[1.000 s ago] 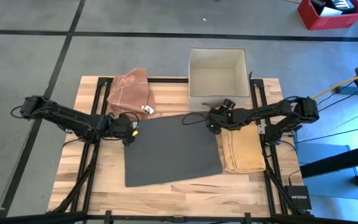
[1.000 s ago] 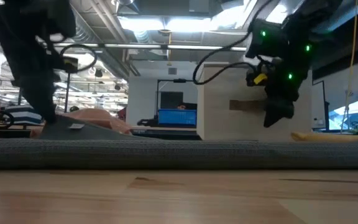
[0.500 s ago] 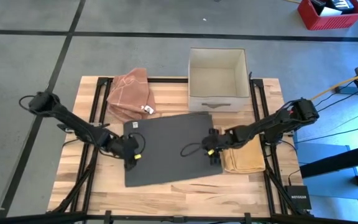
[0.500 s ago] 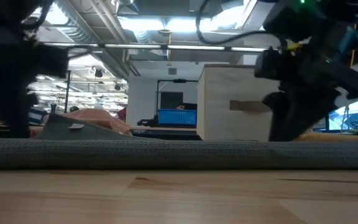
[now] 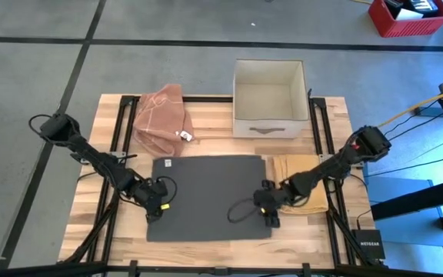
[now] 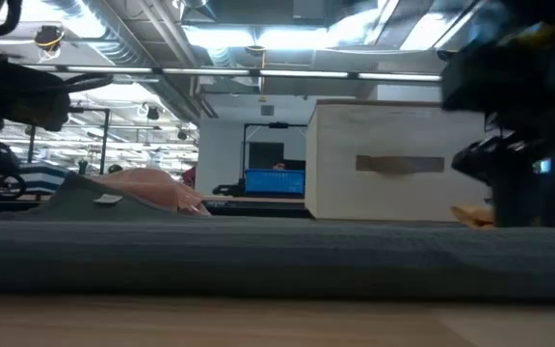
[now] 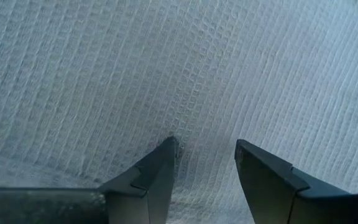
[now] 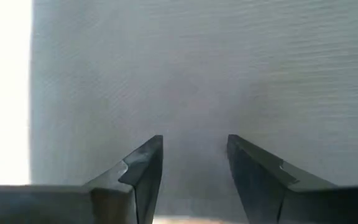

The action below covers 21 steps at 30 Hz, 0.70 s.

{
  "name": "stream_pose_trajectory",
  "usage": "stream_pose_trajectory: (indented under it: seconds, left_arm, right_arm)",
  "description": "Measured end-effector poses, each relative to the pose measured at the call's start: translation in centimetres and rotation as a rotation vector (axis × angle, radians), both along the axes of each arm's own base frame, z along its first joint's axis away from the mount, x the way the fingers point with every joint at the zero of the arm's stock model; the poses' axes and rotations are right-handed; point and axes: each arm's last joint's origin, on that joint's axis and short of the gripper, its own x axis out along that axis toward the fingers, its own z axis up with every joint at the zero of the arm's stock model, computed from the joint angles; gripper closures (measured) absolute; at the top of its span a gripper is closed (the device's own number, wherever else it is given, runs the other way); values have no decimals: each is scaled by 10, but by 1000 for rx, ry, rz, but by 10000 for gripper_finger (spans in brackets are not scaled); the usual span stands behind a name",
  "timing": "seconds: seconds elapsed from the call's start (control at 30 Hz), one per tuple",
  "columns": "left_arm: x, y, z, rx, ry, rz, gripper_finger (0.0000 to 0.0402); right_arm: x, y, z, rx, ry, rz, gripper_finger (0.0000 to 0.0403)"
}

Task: Fold towel
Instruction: Fold the gray towel

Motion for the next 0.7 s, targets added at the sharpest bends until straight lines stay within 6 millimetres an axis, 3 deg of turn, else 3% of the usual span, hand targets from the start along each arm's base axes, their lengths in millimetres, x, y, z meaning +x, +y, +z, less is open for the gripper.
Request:
stream_pose_trajectory:
  seconds: [0.17,0.3,0.47,0.57,0.7]
  left_arm:
    - [7,-5,12,-73,16,-11,240]
    - [22,-9,50,-91,-48,-53,245]
    - [34,-8,81,72,-188,-98,259]
    - [37,-6,83,153,-241,-108,256]
    - [37,-1,78,188,-233,-88,232]
  right_arm:
    - [2,17,16,-4,4,50,220]
    - [12,17,41,-85,6,71,220]
    - [24,11,57,-267,-92,56,216]
    - [27,5,58,-353,-115,63,198]
    - [32,-5,49,-322,-65,57,154]
